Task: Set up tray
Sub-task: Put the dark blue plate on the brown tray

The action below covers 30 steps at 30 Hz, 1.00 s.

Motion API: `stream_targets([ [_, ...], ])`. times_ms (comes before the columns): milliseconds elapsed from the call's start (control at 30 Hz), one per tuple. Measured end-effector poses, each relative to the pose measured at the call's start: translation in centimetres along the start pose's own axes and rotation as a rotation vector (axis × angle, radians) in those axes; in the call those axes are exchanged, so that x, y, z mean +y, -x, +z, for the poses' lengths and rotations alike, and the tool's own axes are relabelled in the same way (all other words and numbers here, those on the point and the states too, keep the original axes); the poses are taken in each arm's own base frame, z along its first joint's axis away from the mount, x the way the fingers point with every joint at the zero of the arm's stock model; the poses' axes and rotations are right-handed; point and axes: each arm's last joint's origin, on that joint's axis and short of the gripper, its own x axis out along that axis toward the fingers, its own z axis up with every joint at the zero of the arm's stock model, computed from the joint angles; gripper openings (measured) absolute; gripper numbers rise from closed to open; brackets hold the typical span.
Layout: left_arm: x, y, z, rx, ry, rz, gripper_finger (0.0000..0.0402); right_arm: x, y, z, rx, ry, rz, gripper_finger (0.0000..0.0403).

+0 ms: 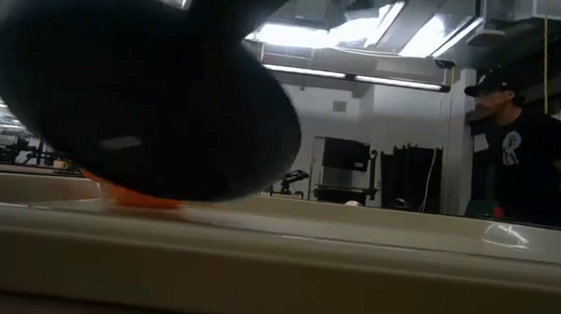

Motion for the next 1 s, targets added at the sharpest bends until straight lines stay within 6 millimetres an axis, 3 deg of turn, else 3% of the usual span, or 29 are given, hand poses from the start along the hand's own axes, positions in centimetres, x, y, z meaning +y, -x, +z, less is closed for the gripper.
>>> stream_targets([
  [567,0.0,0.0,0.0,0.002,0.019,-0.004,0.0164,0.7,-2.8,0.1,-0.013,-0.074,0.090,0.0013],
  [1000,-0.4,0.1,-0.1,-0.001,0.018,-0.027,0.0164,0.9,-3.2,0.0,0.004,-0.100,0.144,0.0067],
])
